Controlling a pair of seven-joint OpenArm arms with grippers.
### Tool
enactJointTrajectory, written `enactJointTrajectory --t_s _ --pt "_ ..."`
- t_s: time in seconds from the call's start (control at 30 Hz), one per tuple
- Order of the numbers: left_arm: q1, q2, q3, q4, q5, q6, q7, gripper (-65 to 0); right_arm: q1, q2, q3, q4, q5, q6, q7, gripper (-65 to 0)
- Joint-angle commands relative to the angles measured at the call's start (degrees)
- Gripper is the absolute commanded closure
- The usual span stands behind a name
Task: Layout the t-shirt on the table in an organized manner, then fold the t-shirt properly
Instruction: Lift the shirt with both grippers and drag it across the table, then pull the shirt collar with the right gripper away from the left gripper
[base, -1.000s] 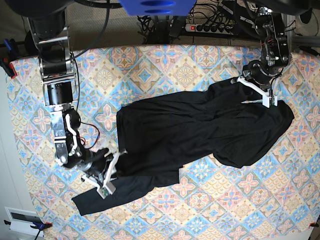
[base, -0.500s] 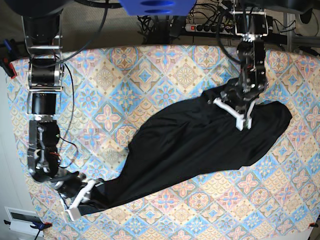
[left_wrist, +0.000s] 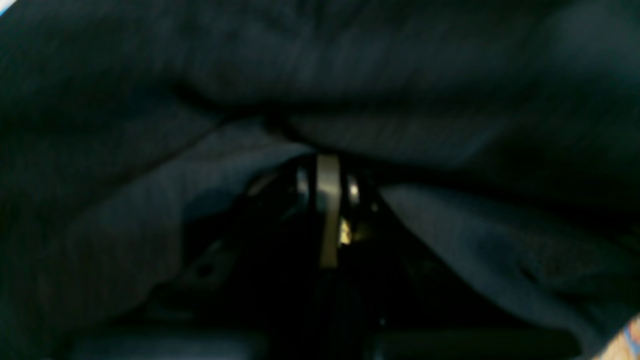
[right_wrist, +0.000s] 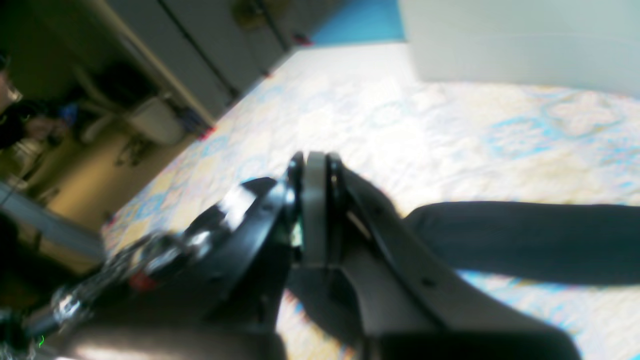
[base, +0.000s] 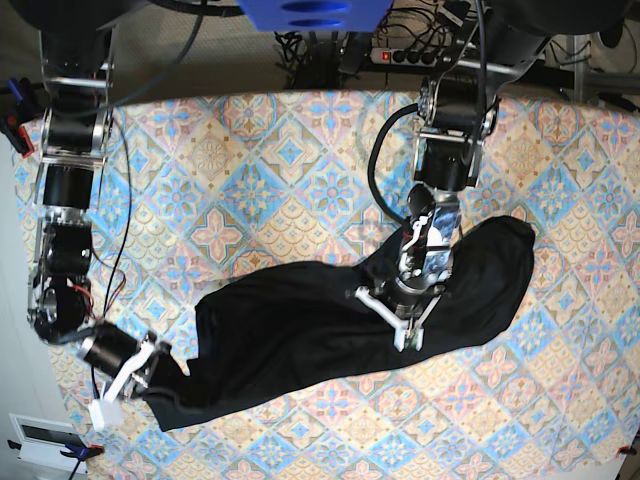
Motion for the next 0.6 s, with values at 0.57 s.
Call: enactJointTrajectory --t_s 0.57 --pt "4.42 -11.73 0.07 37.06 -14.49 4.5 33.56 -12.4 -22.98 4.72 0.12 21.3 0.5 0.24 -0.45 0.0"
